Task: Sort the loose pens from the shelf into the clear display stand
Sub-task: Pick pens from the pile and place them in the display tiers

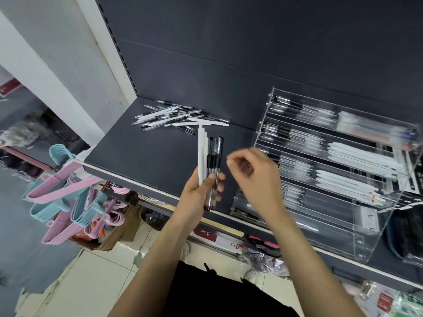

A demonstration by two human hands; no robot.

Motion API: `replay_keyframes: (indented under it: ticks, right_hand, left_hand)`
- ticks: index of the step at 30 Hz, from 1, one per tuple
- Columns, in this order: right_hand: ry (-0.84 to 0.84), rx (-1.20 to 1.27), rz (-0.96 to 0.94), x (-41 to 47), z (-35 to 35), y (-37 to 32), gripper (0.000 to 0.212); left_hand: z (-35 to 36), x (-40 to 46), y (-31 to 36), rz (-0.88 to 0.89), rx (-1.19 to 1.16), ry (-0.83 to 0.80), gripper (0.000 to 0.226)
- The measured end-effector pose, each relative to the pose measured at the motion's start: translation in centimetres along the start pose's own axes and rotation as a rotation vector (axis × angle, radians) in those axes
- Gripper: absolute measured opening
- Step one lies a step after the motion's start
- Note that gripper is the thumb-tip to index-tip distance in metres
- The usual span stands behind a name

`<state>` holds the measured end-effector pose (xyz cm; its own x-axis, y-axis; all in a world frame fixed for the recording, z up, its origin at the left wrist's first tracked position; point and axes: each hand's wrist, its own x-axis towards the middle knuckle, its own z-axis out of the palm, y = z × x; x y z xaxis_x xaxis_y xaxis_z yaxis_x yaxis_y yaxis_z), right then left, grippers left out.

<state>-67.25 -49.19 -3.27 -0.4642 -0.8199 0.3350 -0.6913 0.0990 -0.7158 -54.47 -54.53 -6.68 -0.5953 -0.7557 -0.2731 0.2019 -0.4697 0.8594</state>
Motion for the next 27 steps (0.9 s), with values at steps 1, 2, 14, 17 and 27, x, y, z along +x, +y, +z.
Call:
replay_keyframes:
  ticks: [1, 2, 14, 17, 27]
  right_hand:
    - [-0.032, 0.032, -0.001, 1.4, -0.1, 0.0, 0.013]
    - [-0.078, 0.078, 0.007, 2.7, -0.2, 0.1, 0.021]
    - [-0.782, 0.081, -0.055, 10.2, -1.0, -0.1, 0.028]
    - [-0.875, 0.035, -0.084, 10.8, -1.2, -0.5, 0.026]
    - [-0.921, -0.003, -0.173, 11.4, -2.8, -1.9, 0.018]
  left_hand:
    - [-0.4, -0.2, 0.3, -0.015, 0.011, -0.045, 0.013]
    - [-0.7, -0.3, 0.7, -0.029, 0.026, -0.080, 0.013]
    - [-2.5, -1.2, 1.7, -0.131, 0.184, -0.267, 0.015]
    - [-2.6, -1.2, 1.6, -0.168, 0.191, -0.285, 0.012]
    - [-2.9, -1.2, 1.1, -0.185, 0.296, -0.301, 0.017]
